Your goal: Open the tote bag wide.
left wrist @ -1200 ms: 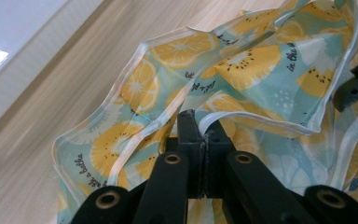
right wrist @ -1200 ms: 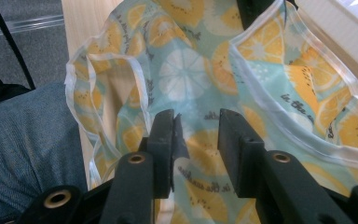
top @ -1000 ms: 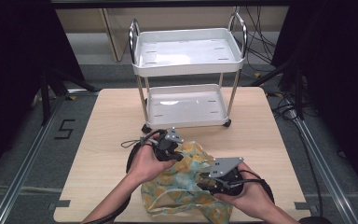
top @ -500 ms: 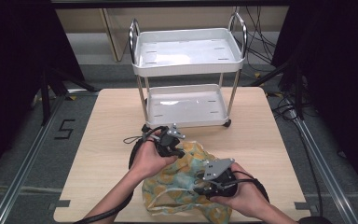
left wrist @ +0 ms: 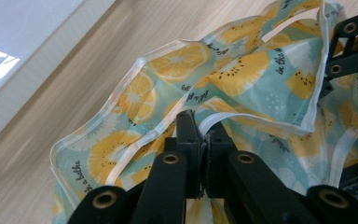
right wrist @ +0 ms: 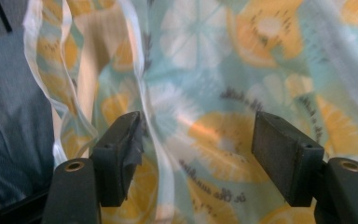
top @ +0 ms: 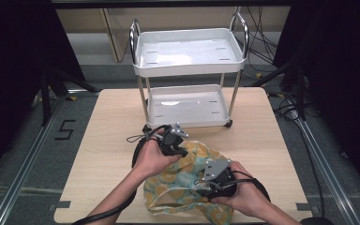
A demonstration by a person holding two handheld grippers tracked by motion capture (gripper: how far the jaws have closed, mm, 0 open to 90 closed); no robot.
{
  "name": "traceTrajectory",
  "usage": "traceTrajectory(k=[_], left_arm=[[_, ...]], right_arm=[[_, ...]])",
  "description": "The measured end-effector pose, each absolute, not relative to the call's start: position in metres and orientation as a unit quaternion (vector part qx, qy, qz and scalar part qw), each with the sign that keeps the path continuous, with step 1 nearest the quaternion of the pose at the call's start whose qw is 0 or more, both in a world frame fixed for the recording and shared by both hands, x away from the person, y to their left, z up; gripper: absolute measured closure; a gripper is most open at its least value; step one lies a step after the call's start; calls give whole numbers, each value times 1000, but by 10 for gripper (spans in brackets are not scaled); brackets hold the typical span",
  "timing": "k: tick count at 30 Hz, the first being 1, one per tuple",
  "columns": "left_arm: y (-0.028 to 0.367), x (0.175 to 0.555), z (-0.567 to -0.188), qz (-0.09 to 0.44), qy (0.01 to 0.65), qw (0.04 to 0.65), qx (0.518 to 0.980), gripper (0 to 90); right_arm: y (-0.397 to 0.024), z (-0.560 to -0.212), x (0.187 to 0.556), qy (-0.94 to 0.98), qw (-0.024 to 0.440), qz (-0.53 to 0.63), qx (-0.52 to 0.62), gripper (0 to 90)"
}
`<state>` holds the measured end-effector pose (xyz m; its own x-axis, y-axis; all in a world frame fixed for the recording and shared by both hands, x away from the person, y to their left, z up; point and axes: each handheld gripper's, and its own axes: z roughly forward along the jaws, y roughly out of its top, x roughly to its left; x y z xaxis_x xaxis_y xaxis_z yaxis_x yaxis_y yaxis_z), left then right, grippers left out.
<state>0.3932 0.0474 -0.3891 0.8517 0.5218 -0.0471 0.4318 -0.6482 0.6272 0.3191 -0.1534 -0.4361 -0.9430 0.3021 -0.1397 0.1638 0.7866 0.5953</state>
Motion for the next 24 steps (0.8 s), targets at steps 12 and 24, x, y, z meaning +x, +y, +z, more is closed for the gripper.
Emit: traceTrajectory(k=[12,24], left_arm=[[47,395,-390,65,254,318,911,871],[40,399,-403,66,257,300,916,871]], right_arm=[[-157,-428,316,945,122,283,115,897],[-161,-428,291,953,43,291,67,900]])
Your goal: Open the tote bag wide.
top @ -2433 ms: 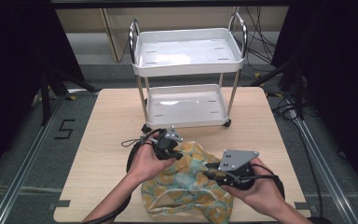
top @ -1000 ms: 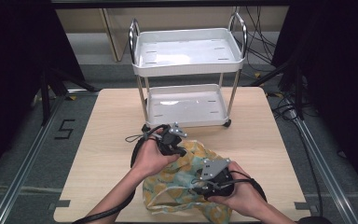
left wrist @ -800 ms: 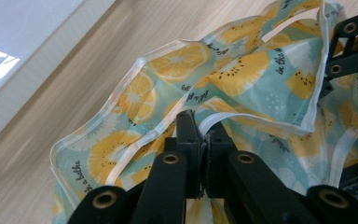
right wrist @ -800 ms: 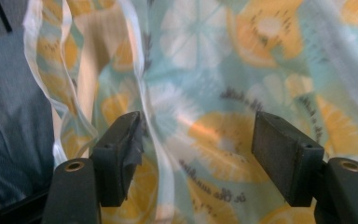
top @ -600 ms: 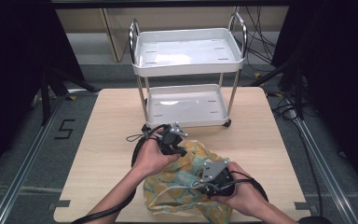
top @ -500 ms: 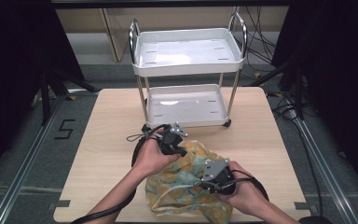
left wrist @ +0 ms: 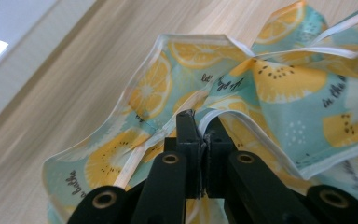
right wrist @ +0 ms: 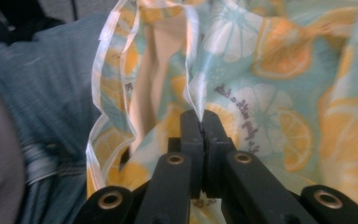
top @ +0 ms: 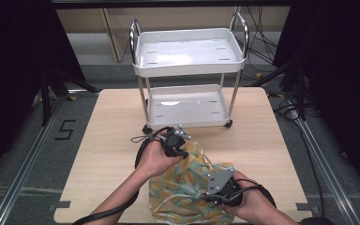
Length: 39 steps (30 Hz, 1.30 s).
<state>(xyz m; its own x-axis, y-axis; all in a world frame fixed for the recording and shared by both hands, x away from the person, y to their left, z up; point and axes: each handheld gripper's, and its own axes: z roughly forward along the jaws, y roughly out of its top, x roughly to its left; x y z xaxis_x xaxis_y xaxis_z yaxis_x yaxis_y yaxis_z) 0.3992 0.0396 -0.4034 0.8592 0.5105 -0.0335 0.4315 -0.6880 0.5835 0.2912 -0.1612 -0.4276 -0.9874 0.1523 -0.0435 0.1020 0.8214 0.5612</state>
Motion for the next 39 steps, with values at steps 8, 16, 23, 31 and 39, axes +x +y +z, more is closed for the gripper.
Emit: traceTrajectory(k=[8,16,23,31,39], left_arm=[[35,402,-413,81,258,284,920,869],[34,406,-420,93,262,273,921,867],[33,404,-421,95,258,272,922,865],[28,402,-418,91,256,274,922,865],[25,403,-419,91,250,274,924,864]], right_arm=[[-169,-437,285,964,-16,262,54,900],[-173,-445,283,970,-48,234,42,900],[-177,-431,287,960,-28,270,67,727],[-176,-403,307,931,70,342,106,589],[-162,-411,316,928,71,344,126,472]])
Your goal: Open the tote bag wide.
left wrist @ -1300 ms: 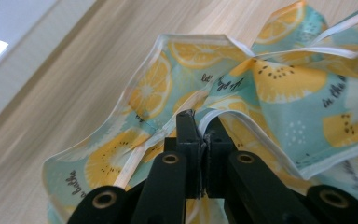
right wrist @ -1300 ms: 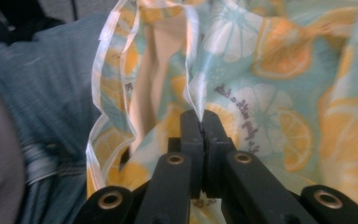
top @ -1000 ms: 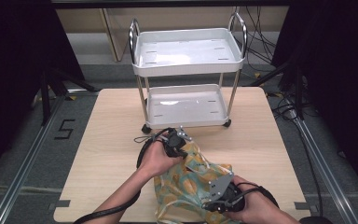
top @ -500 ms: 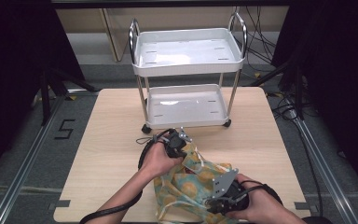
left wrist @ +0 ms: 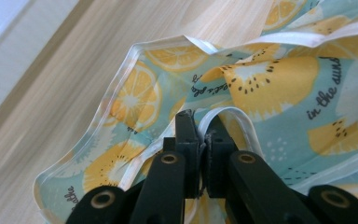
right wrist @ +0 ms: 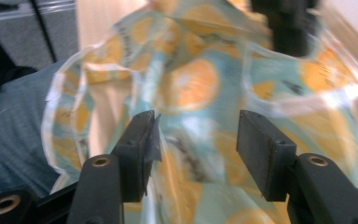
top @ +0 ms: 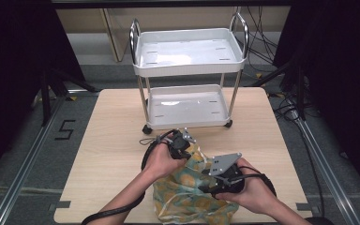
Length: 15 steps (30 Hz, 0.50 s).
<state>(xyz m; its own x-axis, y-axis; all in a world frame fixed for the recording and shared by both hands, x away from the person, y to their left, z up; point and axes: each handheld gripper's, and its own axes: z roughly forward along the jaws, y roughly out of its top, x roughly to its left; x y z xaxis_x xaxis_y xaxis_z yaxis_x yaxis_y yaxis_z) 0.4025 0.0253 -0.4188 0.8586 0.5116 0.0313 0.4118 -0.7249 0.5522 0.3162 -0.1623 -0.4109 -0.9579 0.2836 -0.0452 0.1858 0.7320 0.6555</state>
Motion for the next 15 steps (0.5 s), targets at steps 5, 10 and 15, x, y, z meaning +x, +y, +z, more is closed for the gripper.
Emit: traceTrajectory(k=[5,10,15], left_arm=[[23,401,-419,89,252,277,923,867],[22,401,-419,86,251,279,923,868],[23,401,-417,85,251,279,923,868]], right_arm=[[-150,-416,308,934,71,336,95,394],[-142,-426,306,942,87,315,81,432],[-141,-431,308,947,109,297,58,626]])
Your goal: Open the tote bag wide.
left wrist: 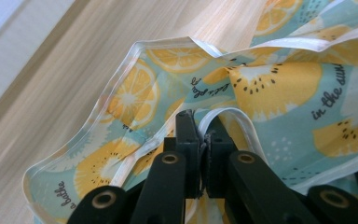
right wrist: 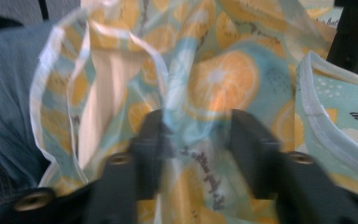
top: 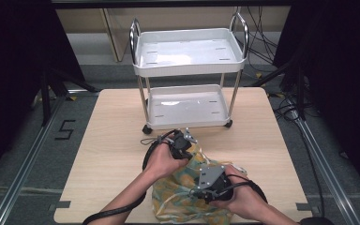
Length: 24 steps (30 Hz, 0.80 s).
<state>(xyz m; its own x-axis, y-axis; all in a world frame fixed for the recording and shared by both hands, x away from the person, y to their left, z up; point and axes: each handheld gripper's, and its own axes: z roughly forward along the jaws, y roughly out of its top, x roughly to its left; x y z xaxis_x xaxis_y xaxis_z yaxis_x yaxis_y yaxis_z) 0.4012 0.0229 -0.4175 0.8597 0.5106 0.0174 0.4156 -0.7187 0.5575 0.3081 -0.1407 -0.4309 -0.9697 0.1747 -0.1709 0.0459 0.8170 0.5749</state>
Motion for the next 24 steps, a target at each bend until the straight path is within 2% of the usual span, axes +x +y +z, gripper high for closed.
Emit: traceTrajectory(k=[2,7,8,16,24], left_arm=[[23,401,-418,85,251,279,923,868],[23,401,-417,84,249,279,924,867],[23,401,-417,84,249,279,923,868],[24,401,-422,100,242,265,928,871],[25,407,-428,117,247,248,929,879]], right_arm=[[-141,-430,307,946,113,296,68,748],[-142,-430,306,948,97,294,74,887],[-142,-429,306,949,100,293,62,894],[-138,-436,290,955,16,289,58,900],[-132,-450,277,962,-20,271,17,900]])
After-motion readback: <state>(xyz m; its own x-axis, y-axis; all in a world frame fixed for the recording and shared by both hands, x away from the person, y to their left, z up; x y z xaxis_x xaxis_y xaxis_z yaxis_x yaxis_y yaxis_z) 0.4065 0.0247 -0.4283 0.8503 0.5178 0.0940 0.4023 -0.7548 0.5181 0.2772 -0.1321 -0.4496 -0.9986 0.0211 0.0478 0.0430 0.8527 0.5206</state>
